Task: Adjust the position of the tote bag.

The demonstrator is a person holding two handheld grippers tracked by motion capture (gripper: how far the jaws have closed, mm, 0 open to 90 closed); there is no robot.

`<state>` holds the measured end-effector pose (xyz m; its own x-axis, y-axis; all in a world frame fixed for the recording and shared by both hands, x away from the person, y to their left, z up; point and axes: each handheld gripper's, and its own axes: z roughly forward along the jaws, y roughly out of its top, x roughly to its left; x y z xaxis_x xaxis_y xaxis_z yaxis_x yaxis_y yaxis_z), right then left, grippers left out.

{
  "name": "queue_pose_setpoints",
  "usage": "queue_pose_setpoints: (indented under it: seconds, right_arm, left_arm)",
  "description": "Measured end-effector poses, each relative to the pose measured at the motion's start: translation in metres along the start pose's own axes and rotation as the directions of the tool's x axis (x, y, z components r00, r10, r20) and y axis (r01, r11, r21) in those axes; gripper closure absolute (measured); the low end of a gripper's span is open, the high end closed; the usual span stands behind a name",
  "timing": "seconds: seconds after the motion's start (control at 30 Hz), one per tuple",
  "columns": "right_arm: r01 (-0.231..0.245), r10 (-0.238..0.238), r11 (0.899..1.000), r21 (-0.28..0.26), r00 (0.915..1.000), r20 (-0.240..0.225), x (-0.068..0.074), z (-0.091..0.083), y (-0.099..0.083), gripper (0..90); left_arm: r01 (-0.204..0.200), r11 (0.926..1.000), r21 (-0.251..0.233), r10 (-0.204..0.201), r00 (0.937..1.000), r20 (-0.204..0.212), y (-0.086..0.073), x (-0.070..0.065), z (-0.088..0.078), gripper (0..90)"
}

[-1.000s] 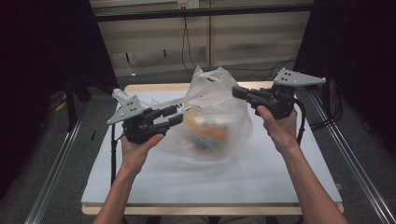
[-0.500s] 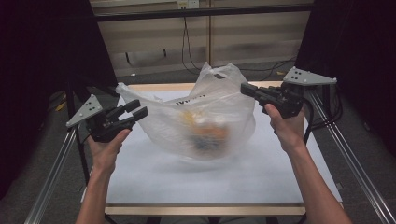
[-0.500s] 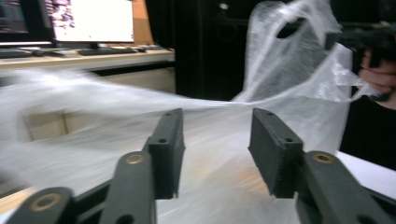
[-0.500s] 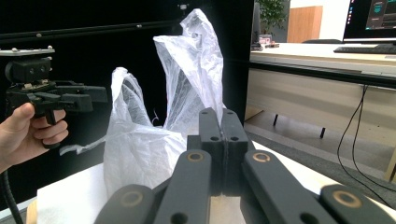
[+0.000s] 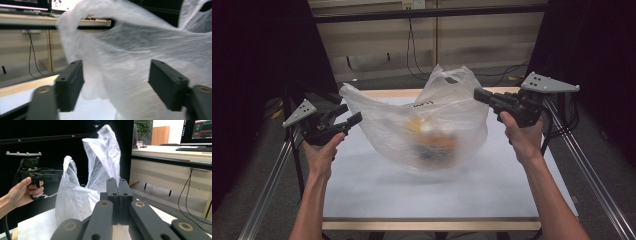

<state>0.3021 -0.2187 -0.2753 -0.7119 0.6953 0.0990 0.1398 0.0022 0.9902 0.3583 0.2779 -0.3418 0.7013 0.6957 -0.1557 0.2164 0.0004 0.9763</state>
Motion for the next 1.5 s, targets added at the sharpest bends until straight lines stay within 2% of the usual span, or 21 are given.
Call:
queue_pose_setpoints:
  seconds: [0.03, 0.1, 0.17, 0.27, 0.33, 0.47, 0.5, 0.57, 0.67, 0.8, 0.83, 0.87, 0.93, 1.0, 1.03, 1.07, 1.13, 1.27, 1.3, 1.43, 1.5]
  right_arm:
    - [0.001, -0.001, 1.000, -0.001, 1.0000, 0.000, 0.000, -0.001, 0.000, 90.0]
    - [0.002, -0.002, 1.000, 0.000, 1.0000, -0.001, 0.000, -0.001, 0.000, 90.0]
    - [0.003, -0.003, 1.000, 0.006, 1.0000, -0.003, -0.001, -0.002, -0.001, 90.0]
    - [0.004, -0.004, 1.000, 0.000, 1.0000, 0.000, -0.001, -0.002, 0.000, 90.0]
    - [0.001, -0.001, 1.000, 0.002, 1.0000, 0.010, -0.001, -0.003, 0.001, 90.0]
    - [0.000, 0.001, 1.000, -0.011, 0.9992, 0.040, -0.005, -0.006, 0.006, 90.0]
    - [0.000, 0.001, 1.000, -0.015, 0.9988, 0.049, -0.005, -0.007, 0.007, 90.0]
    - [0.009, -0.008, 1.000, -0.014, 0.9977, 0.068, -0.006, -0.007, 0.010, 90.0]
    - [0.002, -0.001, 1.000, -0.012, 0.9934, 0.115, -0.007, -0.006, 0.010, 90.0]
    - [-0.036, 0.042, 0.999, -0.039, 0.9833, 0.177, -0.014, -0.009, 0.008, 90.0]
    - [-0.044, 0.051, 0.998, -0.043, 0.9813, 0.186, -0.016, -0.010, 0.007, 90.0]
    - [-0.049, 0.056, 0.998, -0.040, 0.9801, 0.191, -0.018, -0.011, 0.006, 90.0]
    - [-0.051, 0.059, 0.998, -0.040, 0.9753, 0.213, -0.021, -0.014, 0.004, 90.0]
    - [-0.049, 0.055, 0.998, -0.033, 0.9742, 0.219, -0.025, -0.018, 0.003, 90.0]
    - [-0.053, 0.059, 0.998, -0.034, 0.9741, 0.218, -0.026, -0.020, 0.002, 90.0]
    - [-0.047, 0.053, 0.998, -0.031, 0.9744, 0.218, -0.028, -0.022, 0.001, 90.0]
    - [-0.047, 0.051, 0.999, -0.023, 0.9732, 0.224, -0.030, -0.026, 0.000, 90.0]
    - [-0.050, 0.052, 0.999, -0.013, 0.9746, 0.218, -0.034, -0.031, -0.005, 90.0]
    - [-0.056, 0.056, 0.998, -0.004, 0.9766, 0.208, -0.036, -0.034, -0.009, 90.0]
    - [-0.057, 0.052, 0.998, 0.019, 0.9800, 0.192, -0.039, -0.036, -0.015, 90.0]
    - [-0.057, 0.051, 0.998, 0.029, 0.9819, 0.182, -0.039, -0.037, -0.019, 90.0]
  left_arm:
    - [0.022, 0.9997, 0.004, -0.022, 0.9990, 0.038, -0.002, 0.003, 0.003, 26.7]
    - [0.016, 0.9998, 0.008, -0.017, 0.9991, 0.038, -0.002, 0.002, 0.004, 28.2]
    - [-0.008, 0.9994, 0.033, 0.006, 0.9979, 0.065, 0.000, -0.001, 0.014, 41.2]
    - [-0.009, 0.9999, 0.014, 0.007, 0.9941, 0.108, 0.006, -0.004, 0.020, 77.4]
    - [-0.009, 0.9999, -0.005, 0.009, 0.9906, 0.136, 0.013, -0.007, 0.022, 90.0]
    - [-0.071, 0.9974, -0.010, 0.072, 0.9825, 0.172, 0.030, -0.021, 0.024, 90.0]
    - [-0.091, 0.9957, -0.017, 0.093, 0.9782, 0.186, 0.034, -0.025, 0.024, 90.0]
    - [-0.101, 0.9941, -0.040, 0.107, 0.9740, 0.200, 0.041, -0.033, 0.024, 90.0]
    - [-0.127, 0.9906, -0.052, 0.135, 0.9640, 0.229, 0.051, -0.042, 0.022, 90.0]
    - [-0.177, 0.9825, -0.059, 0.186, 0.9458, 0.266, 0.053, -0.055, 0.018, 90.0]
    - [-0.175, 0.9829, -0.056, 0.184, 0.9451, 0.270, 0.052, -0.057, 0.017, 90.0]
    - [-0.185, 0.9811, -0.058, 0.193, 0.9408, 0.278, 0.052, -0.058, 0.016, 90.0]
    - [-0.178, 0.9822, -0.061, 0.188, 0.9402, 0.284, 0.050, -0.060, 0.014, 90.0]
    - [-0.178, 0.9822, -0.060, 0.188, 0.9347, 0.302, 0.048, -0.058, 0.012, 90.0]
    - [-0.164, 0.9846, -0.061, 0.174, 0.9361, 0.305, 0.046, -0.058, 0.012, 90.0]
    - [-0.175, 0.9832, -0.050, 0.182, 0.9305, 0.318, 0.044, -0.057, 0.011, 90.0]
    - [-0.175, 0.9837, -0.043, 0.179, 0.9284, 0.326, 0.039, -0.057, 0.010, 90.0]
    - [-0.174, 0.9847, -0.014, 0.168, 0.9258, 0.339, 0.029, -0.056, 0.009, 90.0]
    - [-0.183, 0.9832, 0.005, 0.170, 0.9220, 0.348, 0.021, -0.056, 0.010, 90.0]
    - [-0.187, 0.9811, 0.051, 0.157, 0.9226, 0.352, 0.006, -0.059, 0.014, 90.0]
    - [-0.191, 0.9789, 0.073, 0.153, 0.9204, 0.360, -0.002, -0.058, 0.015, 90.0]
